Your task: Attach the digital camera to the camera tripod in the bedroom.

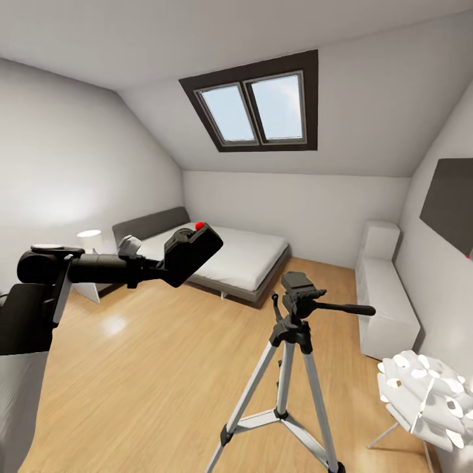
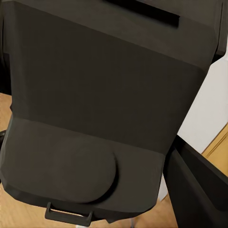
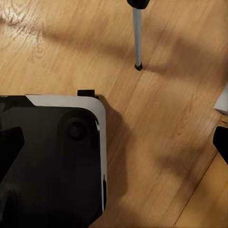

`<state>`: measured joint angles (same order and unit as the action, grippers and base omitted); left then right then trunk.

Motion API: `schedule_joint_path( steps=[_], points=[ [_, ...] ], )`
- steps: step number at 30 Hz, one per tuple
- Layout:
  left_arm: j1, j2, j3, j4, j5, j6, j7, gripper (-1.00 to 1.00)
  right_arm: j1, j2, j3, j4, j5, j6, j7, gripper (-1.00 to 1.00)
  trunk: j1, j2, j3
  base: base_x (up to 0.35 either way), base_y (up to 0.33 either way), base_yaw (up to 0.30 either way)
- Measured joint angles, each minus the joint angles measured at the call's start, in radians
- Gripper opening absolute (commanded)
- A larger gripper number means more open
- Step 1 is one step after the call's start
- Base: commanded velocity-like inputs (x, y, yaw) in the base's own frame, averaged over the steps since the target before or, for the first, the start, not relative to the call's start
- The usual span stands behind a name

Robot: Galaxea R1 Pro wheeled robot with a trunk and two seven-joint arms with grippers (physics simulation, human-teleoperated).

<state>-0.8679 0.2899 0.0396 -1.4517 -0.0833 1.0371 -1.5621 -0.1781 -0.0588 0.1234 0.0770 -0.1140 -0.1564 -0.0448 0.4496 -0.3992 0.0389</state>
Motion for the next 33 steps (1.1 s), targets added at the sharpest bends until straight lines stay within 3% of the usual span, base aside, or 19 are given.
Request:
schedule_joint_path(
  steps=[6,7,9,12,18,24,29,32,33],
  points=[
    [0.000,0.002,0.019,-0.001,0.000,0.000,0.000,-1.00,0.000,0.000,0.000,0.000,0.000,0.000,0.000,1.00,0.000,0.000,0.000,-0.002,-0.004,0.005],
    [0.000,0.012,0.058,-0.003,-0.003,0.000,0.001,-1.00,0.000,0.000,0.000,0.000,0.000,0.000,0.000,1.00,0.000,0.000,0.000,0.000,0.000,0.000],
    [-0.002,0.019,0.082,-0.002,-0.001,0.000,0.000,-1.00,0.000,0.000,0.000,0.000,0.000,0.000,0.000,1.00,0.000,0.000,0.000,0.000,0.000,0.000],
    [-0.006,0.026,0.093,-0.002,-0.001,0.000,0.000,-1.00,0.000,0.000,0.000,0.000,0.000,0.000,0.000,1.00,0.000,0.000,0.000,0.000,0.000,0.000],
    [-0.073,0.031,0.102,-0.001,0.000,0.000,0.000,-1.00,0.000,0.000,0.000,0.000,0.000,0.000,0.000,1.00,0.000,0.000,0.000,0.000,0.000,0.000],
    [-0.158,0.032,0.102,0.035,-0.002,0.000,0.000,-1.00,0.000,0.000,0.000,0.000,0.000,-0.001,0.000,1.00,0.000,0.000,0.000,0.000,0.000,0.000],
    [-0.259,0.029,0.098,0.144,-0.003,0.000,0.000,-1.00,0.000,0.000,0.000,0.000,0.000,-0.001,0.000,1.00,0.000,0.000,0.000,0.000,0.000,0.000],
    [-0.349,0.023,0.085,0.258,-0.003,0.000,0.000,-1.00,0.000,0.000,0.000,0.000,0.000,-0.001,0.000,1.00,0.000,0.000,0.000,0.000,0.000,0.000],
    [-0.433,0.019,0.064,0.348,-0.010,0.000,0.000,-1.00,0.000,0.000,0.000,0.000,0.000,-0.001,0.000,1.00,0.001,0.001,0.000,0.000,0.000,0.000]
  ],
)
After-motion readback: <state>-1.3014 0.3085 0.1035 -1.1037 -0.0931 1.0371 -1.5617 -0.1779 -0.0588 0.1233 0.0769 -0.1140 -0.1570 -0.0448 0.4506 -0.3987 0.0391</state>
